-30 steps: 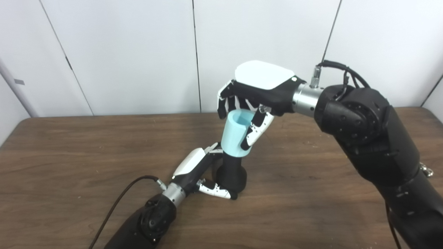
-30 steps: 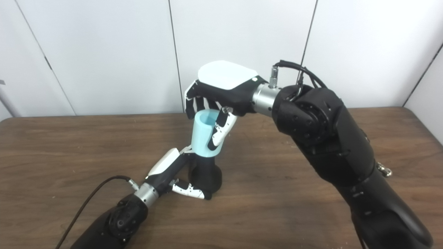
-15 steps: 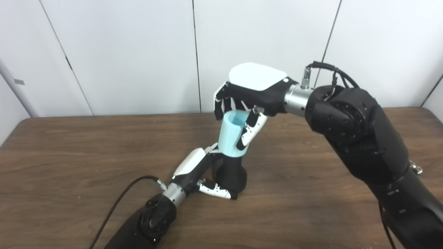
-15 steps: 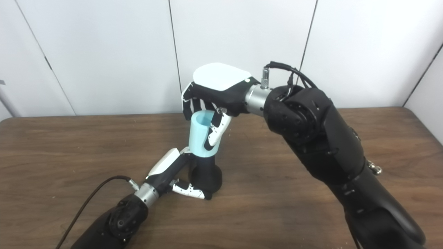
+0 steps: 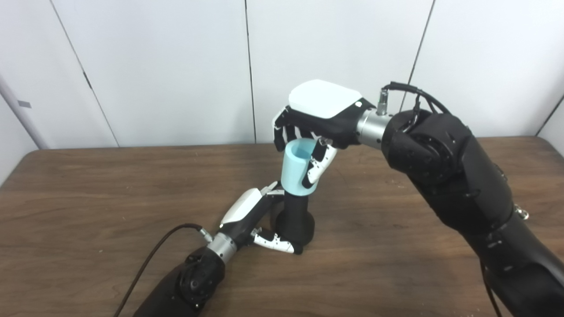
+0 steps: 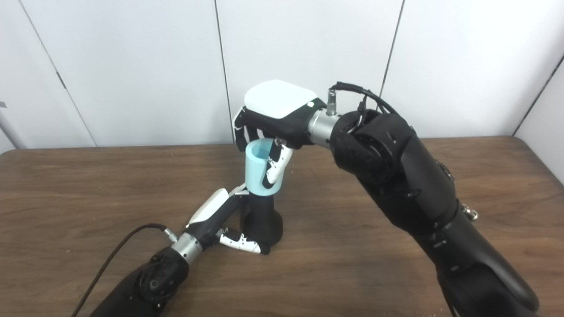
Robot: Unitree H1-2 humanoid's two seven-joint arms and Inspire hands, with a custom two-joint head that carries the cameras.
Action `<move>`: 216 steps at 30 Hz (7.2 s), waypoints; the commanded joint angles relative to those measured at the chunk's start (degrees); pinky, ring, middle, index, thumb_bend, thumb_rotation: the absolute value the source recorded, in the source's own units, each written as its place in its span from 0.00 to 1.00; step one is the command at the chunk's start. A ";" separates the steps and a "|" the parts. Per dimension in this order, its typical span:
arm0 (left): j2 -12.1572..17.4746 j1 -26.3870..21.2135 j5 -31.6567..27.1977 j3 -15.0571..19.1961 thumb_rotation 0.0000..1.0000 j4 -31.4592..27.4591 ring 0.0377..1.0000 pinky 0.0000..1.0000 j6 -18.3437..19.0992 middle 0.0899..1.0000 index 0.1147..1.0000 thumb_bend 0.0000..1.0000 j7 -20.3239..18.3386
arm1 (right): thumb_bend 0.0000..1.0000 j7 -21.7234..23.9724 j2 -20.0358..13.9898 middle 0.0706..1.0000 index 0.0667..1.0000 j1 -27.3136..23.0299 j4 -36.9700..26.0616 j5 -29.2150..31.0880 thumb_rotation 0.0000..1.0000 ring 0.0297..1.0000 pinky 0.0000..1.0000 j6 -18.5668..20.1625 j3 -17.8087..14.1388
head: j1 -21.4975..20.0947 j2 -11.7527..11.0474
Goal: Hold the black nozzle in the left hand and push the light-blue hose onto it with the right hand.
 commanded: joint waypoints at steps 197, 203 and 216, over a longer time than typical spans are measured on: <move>1.30 5.79 5.73 -5.28 0.07 2.13 1.00 1.00 7.08 0.78 0.42 0.52 -6.18 | 0.89 -29.91 -10.70 1.00 1.00 10.91 8.99 10.42 0.77 1.00 1.00 -37.76 0.31 | 0.31 2.14; 1.45 5.81 5.80 -5.38 0.07 1.75 1.00 1.00 7.46 0.78 0.42 0.52 -6.52 | 0.89 -30.15 -10.99 1.00 1.00 11.42 9.07 10.59 0.77 1.00 1.00 -37.74 0.93 | 0.28 2.24; 1.53 5.99 5.61 -5.38 0.07 1.15 1.00 1.00 8.09 0.78 0.42 0.52 -6.71 | 0.89 -29.49 -10.77 1.00 1.00 11.17 8.92 11.77 0.77 1.00 1.00 -37.77 0.18 | 0.17 2.29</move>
